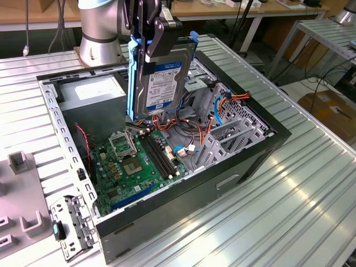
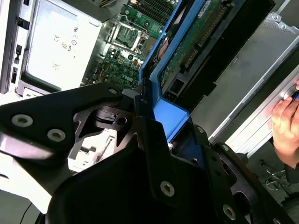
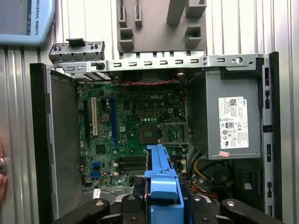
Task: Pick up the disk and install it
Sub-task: 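Insert the disk into the insertion slot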
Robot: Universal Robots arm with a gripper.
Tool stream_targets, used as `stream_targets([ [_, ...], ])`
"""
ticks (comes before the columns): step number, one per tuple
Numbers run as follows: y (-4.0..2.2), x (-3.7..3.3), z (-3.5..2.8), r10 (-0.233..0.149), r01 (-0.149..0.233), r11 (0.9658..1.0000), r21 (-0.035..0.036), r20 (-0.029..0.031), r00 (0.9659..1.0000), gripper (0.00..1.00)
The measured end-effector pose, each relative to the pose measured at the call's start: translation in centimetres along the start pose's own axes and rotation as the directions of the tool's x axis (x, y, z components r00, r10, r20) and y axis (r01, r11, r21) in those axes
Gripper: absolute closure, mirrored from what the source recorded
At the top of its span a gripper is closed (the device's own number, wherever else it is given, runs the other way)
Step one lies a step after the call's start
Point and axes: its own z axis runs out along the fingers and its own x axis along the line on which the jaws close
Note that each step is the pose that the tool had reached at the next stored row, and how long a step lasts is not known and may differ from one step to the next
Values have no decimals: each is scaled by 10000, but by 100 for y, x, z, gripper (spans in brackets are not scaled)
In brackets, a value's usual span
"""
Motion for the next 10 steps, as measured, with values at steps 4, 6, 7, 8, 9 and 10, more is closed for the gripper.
stream_targets([
  [4, -1, 22, 0, 0, 0, 10000, 0, -1, 10000, 63],
  [6, -4, 87, 3, 0, 0, 10000, 0, 0, 10000, 63],
  [7, -6, 120, 4, 1, -1, 10000, 0, 0, 10000, 63],
  [8, -6, 133, 4, 1, -1, 10000, 0, -1, 10000, 63],
  [9, -7, 142, 5, 1, -1, 10000, 0, 0, 10000, 63],
  [10, -7, 148, 5, 1, -1, 10000, -1, -1, 10000, 63],
])
